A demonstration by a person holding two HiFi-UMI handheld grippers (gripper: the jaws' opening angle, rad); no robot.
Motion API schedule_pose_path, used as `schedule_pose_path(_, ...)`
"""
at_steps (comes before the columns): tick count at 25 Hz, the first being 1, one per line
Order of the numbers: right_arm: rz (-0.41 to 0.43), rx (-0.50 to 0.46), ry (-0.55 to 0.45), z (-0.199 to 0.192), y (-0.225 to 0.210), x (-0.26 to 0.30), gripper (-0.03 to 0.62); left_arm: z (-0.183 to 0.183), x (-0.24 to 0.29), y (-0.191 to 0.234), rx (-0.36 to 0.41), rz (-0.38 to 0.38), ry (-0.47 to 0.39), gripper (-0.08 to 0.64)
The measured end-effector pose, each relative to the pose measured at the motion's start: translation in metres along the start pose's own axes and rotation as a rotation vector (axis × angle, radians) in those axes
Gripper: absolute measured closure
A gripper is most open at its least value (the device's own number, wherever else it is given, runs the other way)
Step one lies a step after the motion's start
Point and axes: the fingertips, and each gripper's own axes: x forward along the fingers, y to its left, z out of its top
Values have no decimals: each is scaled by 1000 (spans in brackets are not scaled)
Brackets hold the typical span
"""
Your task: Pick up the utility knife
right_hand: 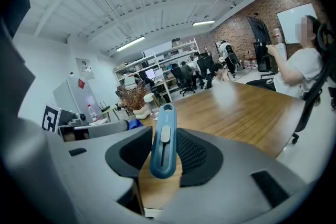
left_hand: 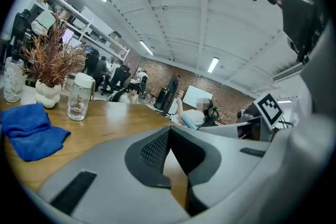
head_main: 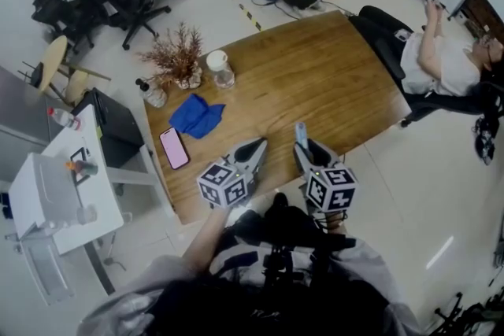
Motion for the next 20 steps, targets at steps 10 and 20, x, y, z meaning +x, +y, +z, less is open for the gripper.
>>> schedule_pose_path(10,-35,-14,95,-24,-28,24,433,4,6,-1,-19,8,-12,554)
schedule_pose_path(20,-99,-165,358,-86,-66,113,433,12,-24,32,-43,128,-48,554)
